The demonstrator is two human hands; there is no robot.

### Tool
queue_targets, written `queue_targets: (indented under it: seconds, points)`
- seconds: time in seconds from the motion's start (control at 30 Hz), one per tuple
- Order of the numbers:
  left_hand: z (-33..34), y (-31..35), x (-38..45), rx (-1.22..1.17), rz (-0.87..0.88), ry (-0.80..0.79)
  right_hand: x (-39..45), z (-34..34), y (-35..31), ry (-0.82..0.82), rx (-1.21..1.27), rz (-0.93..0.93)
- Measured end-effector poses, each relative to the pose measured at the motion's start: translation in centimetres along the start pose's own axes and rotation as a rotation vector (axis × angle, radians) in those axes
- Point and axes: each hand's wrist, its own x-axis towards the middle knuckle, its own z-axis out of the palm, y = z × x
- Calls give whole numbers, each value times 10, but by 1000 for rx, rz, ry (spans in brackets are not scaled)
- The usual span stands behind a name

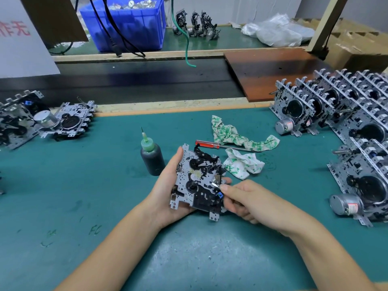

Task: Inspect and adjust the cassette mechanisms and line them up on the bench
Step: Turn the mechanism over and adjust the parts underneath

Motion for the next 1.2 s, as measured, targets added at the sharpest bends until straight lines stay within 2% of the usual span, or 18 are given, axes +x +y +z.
queue_targets:
  seconds: [0.23,0.4,0.6,1.2]
  points:
    - [1,0,0,9,8,-6,-4,-8,0,-84,199,27]
    - [3,0,-2,10,1,-12,2,-5,1,-66,180,41]
    - [6,0,-3,17,12,35,3,-5,3,-103,152,-29]
    - [8,-3,-2,25,49,47,3,-8,4,-127,110,12]
